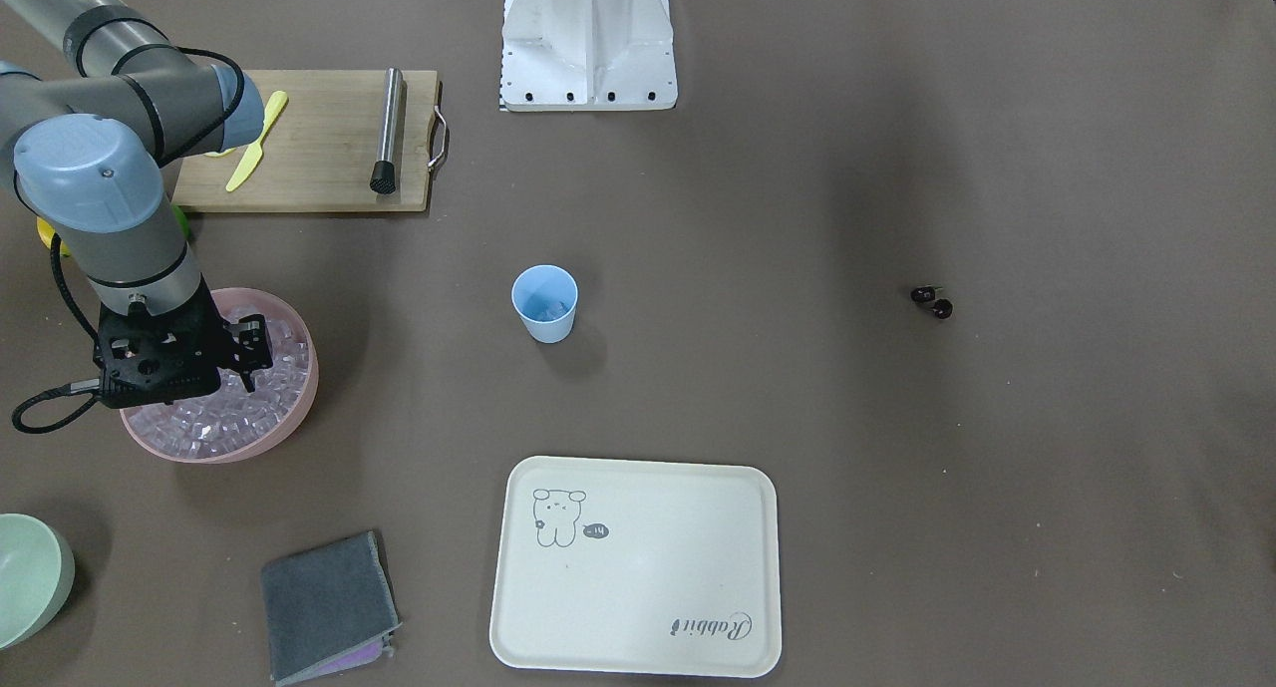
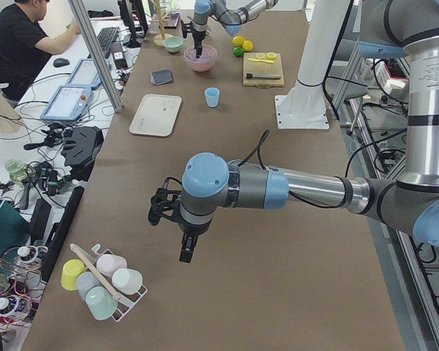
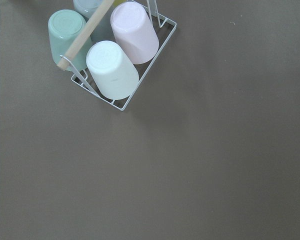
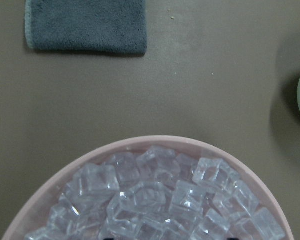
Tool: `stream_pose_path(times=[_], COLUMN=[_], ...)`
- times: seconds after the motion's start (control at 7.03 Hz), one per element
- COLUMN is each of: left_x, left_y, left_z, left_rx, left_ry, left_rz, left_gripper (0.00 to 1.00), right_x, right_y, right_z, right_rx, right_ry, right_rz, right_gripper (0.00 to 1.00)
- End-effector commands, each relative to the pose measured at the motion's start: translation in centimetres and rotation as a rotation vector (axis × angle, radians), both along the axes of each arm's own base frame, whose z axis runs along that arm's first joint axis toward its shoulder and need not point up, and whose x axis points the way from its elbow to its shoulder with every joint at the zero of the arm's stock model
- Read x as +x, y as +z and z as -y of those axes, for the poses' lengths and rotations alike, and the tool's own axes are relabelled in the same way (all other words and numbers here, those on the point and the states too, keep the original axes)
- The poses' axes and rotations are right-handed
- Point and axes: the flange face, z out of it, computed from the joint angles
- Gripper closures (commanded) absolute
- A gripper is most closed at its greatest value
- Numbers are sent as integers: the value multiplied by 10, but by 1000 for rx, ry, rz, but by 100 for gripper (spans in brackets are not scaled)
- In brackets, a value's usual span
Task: Put ice and cherries in cup
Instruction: 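Return the right gripper to the pink bowl and grasp an ice cube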
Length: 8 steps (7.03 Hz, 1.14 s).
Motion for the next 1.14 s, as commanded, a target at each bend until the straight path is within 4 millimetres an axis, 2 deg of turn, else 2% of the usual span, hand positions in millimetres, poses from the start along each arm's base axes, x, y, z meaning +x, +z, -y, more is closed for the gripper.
stream_pose_path(times=[0.0, 0.57, 0.71, 1.0], left_x=[0, 0, 0, 0], left_y=[0, 1, -1, -1], left_z=[0, 0, 1, 2], left_rx=[0, -2, 3, 0], left_ry=[0, 0, 0, -1], left_rz=[0, 0, 1, 0], left_gripper=[2, 2, 2, 2], right_x=[-7, -7, -7, -9], right_y=[4, 15, 15, 17], right_z=[12, 16, 16, 16], right_rx=[4, -3, -4, -6], right_ry=[-6, -3, -3, -6], right_rz=[-22, -46, -47, -50], right_gripper=[28, 34, 46, 65])
